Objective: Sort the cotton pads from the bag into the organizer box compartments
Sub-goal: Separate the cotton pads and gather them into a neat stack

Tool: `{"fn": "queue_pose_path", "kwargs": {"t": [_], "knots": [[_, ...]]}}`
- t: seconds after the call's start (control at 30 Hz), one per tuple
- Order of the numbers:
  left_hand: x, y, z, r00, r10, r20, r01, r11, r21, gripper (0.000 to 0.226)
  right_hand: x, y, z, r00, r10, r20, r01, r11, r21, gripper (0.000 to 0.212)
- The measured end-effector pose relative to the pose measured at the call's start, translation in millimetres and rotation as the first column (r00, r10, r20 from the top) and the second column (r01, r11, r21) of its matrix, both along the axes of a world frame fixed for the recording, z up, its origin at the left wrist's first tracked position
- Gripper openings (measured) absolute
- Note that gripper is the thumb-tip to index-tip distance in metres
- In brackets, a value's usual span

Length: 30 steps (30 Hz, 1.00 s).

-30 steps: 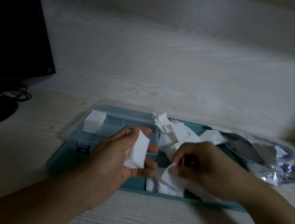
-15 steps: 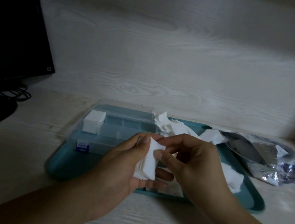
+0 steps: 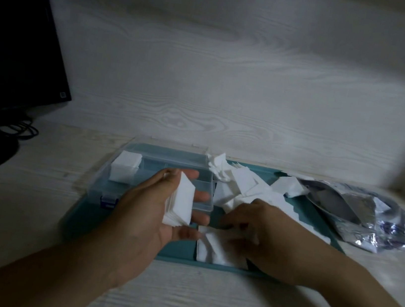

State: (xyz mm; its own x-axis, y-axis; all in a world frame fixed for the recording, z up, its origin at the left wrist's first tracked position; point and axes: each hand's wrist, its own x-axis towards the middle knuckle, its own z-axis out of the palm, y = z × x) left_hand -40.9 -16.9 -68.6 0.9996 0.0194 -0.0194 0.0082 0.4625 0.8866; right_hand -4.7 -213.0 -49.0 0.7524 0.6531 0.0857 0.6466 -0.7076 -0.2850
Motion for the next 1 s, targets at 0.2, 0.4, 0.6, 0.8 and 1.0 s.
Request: {"fn": "queue_pose_path", "kwargs": {"t": [0.2, 0.4, 0.6, 0.8, 1.0], "knots": [[-1, -1, -2, 1.000, -0.007, 0.007, 0.007, 1.000, 0.005, 0.031, 7, 3, -12, 0.998, 0.028, 0.053, -0.029, 0.999, 0.019, 0.037], [1, 1, -4, 1.000, 0.009, -0.005, -0.009, 1.000, 0.017, 0.031, 10, -2, -8, 0.997, -0.051, 0.049, 0.043, 0.986, 0.161, 0.014], [1, -1, -4, 1.000, 0.006, 0.003, -0.006, 1.000, 0.031, 0.030, 9, -10, 10, 0.943, 0.131, -0.306, 0.150, 0.654, 0.741, 0.027], [-1, -5, -10, 0.999, -0.043, 0.014, 0.041, 0.996, 0.085, 0.034, -1, 22, -13, 0.905, 0.215, -0.366, 0.230, 0.477, 0.848, 0.022], [-3, -9, -12, 0.996, -0.088, -0.015, 0.088, 0.996, 0.024, 0.042, -9, 29, -28, 0.983, -0.179, -0.044, 0.158, 0.699, 0.697, 0.028]]}}
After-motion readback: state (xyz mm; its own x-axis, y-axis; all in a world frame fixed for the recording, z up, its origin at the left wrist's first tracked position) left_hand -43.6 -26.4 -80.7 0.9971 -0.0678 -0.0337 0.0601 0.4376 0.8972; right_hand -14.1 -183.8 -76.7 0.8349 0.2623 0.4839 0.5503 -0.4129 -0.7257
